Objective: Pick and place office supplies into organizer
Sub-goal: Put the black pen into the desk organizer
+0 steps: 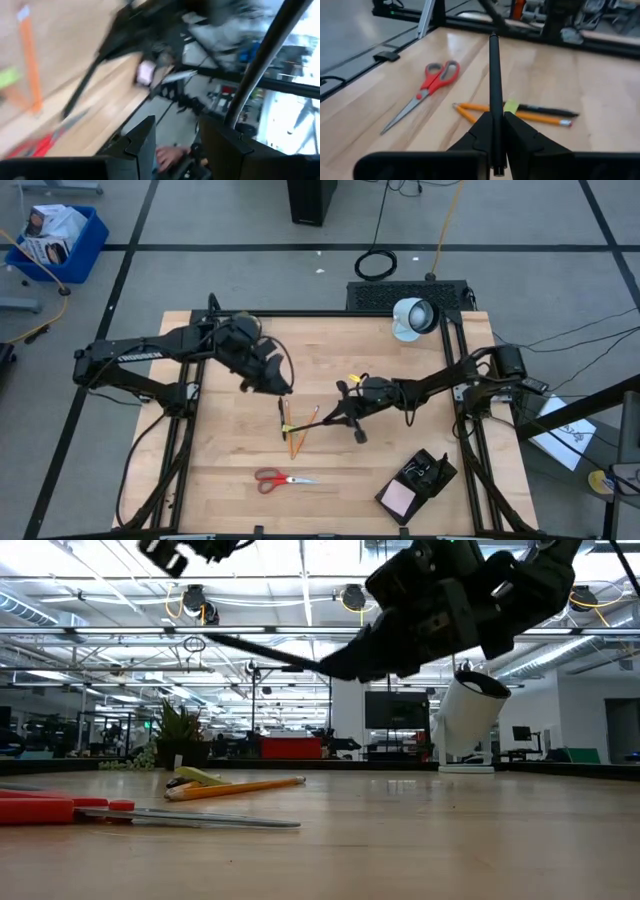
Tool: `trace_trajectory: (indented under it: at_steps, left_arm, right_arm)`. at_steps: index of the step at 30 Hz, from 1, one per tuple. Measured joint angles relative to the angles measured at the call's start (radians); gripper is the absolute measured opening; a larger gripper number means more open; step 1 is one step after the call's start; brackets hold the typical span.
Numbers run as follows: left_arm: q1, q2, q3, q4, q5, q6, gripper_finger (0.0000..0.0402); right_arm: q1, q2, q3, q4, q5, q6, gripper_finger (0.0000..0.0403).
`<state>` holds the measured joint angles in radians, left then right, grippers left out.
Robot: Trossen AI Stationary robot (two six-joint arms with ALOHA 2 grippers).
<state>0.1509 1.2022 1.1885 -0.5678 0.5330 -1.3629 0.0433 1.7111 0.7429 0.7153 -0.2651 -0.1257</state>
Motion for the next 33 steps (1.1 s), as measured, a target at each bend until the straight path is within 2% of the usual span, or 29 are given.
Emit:
trace_trajectory:
  at_steps: [7, 14, 26, 33]
  left_arm:
    - [0.000, 0.011, -0.001, -0.165, 0.013, -0.039, 0.0154]
    - [-0.013, 0.057, 0.001, -0.091, -0.008, -0.061, 0.0154]
    - [-0.072, 0.123, 0.000, -0.066, 0.012, -0.063, 0.0154]
    - [-0.109, 0.121, 0.000, -0.057, 0.006, -0.128, 0.0154]
  right_arm:
    - [0.017, -0.066, 0.000, -0.016, 0.064, -0.046, 0.0024]
    - [0.042, -0.105, 0.001, 0.006, 0.139, -0.078, 0.0027]
    - [0.070, -0.155, 0.001, 0.066, 0.141, -0.080, 0.0025]
    - [0.077, -0.155, 0.001, 0.089, 0.163, -0.081, 0.0028]
